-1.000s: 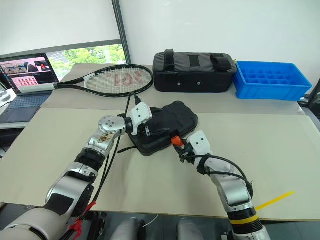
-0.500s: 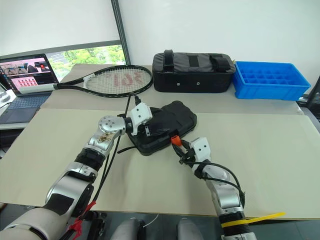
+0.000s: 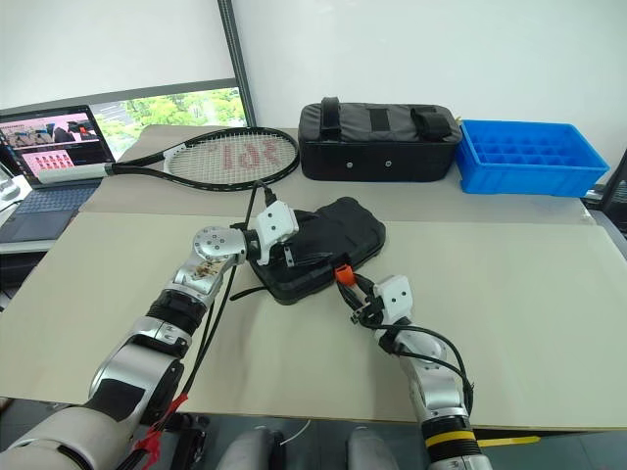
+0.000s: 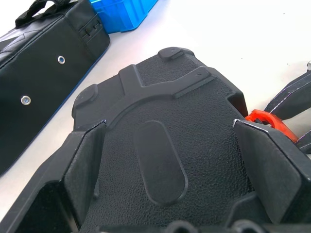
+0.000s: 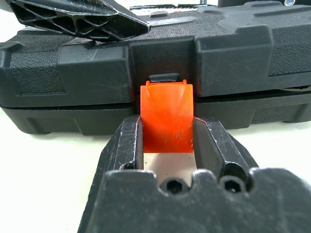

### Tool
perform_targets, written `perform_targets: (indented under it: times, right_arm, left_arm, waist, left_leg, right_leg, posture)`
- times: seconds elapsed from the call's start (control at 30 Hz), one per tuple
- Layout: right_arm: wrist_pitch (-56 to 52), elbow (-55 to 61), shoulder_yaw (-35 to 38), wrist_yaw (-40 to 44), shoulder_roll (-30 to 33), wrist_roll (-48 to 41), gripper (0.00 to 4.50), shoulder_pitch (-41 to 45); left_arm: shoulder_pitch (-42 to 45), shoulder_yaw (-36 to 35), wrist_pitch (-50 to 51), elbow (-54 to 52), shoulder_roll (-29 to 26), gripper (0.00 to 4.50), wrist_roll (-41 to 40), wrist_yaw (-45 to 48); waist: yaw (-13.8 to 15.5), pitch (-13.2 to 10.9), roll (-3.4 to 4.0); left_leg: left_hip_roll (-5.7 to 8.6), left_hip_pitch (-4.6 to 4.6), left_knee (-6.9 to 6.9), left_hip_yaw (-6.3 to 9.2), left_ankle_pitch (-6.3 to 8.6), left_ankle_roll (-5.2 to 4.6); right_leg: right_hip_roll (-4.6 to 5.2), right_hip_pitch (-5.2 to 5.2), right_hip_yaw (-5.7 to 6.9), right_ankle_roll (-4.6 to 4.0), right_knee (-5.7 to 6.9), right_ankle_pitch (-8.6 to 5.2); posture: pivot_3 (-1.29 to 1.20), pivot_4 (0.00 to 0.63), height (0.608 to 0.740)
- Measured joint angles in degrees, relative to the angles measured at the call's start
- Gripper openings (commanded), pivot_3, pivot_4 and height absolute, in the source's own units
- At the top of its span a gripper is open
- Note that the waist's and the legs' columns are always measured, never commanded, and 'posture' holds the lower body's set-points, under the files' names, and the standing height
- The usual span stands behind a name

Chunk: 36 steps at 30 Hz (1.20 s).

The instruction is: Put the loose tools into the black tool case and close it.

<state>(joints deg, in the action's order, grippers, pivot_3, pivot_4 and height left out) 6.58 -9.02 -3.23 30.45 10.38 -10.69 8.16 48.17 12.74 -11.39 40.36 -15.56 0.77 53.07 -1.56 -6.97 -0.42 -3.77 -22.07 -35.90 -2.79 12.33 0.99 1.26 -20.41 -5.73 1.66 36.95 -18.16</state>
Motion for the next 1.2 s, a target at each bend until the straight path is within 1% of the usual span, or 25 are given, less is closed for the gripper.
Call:
perform_targets:
  times: [0.4, 1.2]
  right_arm:
    - [4.2, -2.7, 0.8, 1.2, -1.0, 0.0, 1.17, 0.2]
    - [4.3, -3.4, 1.8, 2.0, -2.7, -0.2, 1.17, 0.6]
  left_arm:
    - [0.0, 0.0, -0.1, 0.0, 0.0, 4.5, 0.0, 0.0]
    - [-0.2, 0.0, -0.2, -0.1, 0.0, 4.5, 0.0, 0.0]
  waist:
    - [0.0, 0.0, 0.0]
    - [-0.2, 0.0, 0.01]
  left_leg:
    - [0.0, 0.0, 0.0, 0.0, 0.0, 0.0]
    - [-0.01, 0.02, 0.01, 0.0, 0.0, 0.0]
  right_leg:
    - [0.0, 0.0, 0.0, 0.0, 0.0, 0.0]
    - [0.0, 0.0, 0.0, 0.0, 0.01, 0.0]
  posture:
    - [0.0, 0.15, 0.708]
    - [0.0, 0.15, 0.708]
